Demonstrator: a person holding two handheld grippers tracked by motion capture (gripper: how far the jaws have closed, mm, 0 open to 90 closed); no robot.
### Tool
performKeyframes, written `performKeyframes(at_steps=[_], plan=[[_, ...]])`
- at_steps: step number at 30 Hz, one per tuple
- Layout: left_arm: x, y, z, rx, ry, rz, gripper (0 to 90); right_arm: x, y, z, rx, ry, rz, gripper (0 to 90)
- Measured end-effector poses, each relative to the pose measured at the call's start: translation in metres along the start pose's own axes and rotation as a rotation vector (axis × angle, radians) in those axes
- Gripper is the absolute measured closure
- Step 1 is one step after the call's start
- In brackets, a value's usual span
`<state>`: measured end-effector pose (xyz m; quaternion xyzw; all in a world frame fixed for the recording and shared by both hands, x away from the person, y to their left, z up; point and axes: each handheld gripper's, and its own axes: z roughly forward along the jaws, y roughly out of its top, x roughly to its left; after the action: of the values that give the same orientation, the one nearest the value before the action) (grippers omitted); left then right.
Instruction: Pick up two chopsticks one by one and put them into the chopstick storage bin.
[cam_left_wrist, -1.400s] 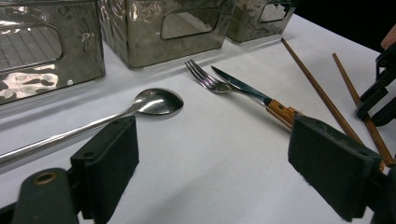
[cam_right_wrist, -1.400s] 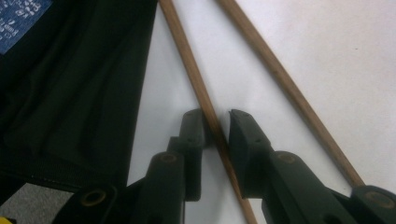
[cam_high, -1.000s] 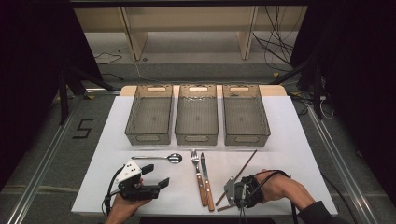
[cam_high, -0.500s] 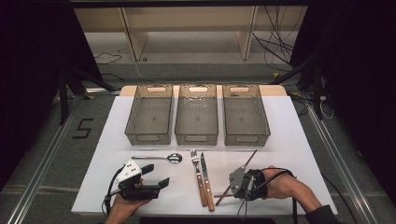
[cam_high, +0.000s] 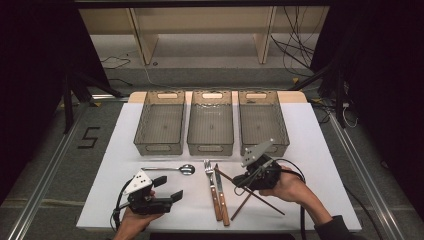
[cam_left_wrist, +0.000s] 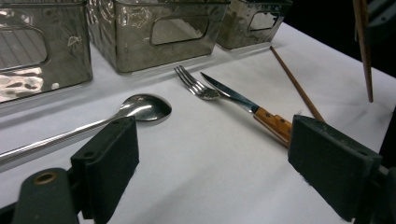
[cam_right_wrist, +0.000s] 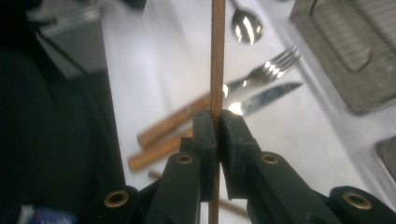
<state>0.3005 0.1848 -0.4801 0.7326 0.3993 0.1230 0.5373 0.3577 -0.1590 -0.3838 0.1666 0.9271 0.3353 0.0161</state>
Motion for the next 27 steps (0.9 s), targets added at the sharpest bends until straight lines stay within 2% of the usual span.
performKeyframes(at_steps=[4, 6, 8, 10, 12, 15, 17, 18, 19, 21, 27], plan=[[-0.003, 0.003, 0.004, 0.000, -0.041, -0.025, 16.6, -0.006, 0.014, -0.003, -0.079, 0.019, 0.075, 85.4], [-0.005, 0.004, 0.005, 0.003, -0.050, -0.032, 16.7, -0.010, 0.020, -0.003, -0.117, 0.004, 0.106, 85.4], [-0.012, 0.008, 0.010, 0.007, -0.103, -0.068, 17.1, -0.015, 0.023, -0.002, -0.173, 0.021, 0.147, 85.4], [-0.018, 0.012, 0.015, 0.017, -0.125, -0.076, 17.5, -0.018, 0.025, 0.000, -0.196, 0.007, 0.175, 85.4], [-0.025, 0.017, 0.020, 0.028, -0.154, -0.080, 17.8, -0.020, 0.027, 0.004, -0.224, 0.016, 0.208, 85.4], [-0.033, 0.025, 0.028, 0.032, -0.195, -0.087, 18.9, -0.020, 0.031, 0.009, -0.256, 0.014, 0.231, 85.4], [-0.035, 0.028, 0.030, 0.036, -0.201, -0.079, 20.1, -0.019, 0.034, 0.011, -0.268, 0.022, 0.241, 85.4], [-0.039, 0.035, 0.034, 0.040, -0.211, -0.079, 21.0, -0.019, 0.036, 0.012, -0.273, 0.023, 0.241, 85.4], [-0.039, 0.035, 0.034, 0.040, -0.211, -0.079, 21.8, -0.018, 0.037, 0.014, -0.276, 0.028, 0.244, 85.4], [-0.042, 0.044, 0.041, 0.038, -0.233, -0.098, 24.0, -0.017, 0.040, 0.016, -0.288, 0.040, 0.247, 85.4], [-0.049, 0.054, 0.055, 0.050, -0.274, -0.106, 30.9, -0.013, 0.047, 0.023, -0.300, 0.052, 0.241, 85.3]])
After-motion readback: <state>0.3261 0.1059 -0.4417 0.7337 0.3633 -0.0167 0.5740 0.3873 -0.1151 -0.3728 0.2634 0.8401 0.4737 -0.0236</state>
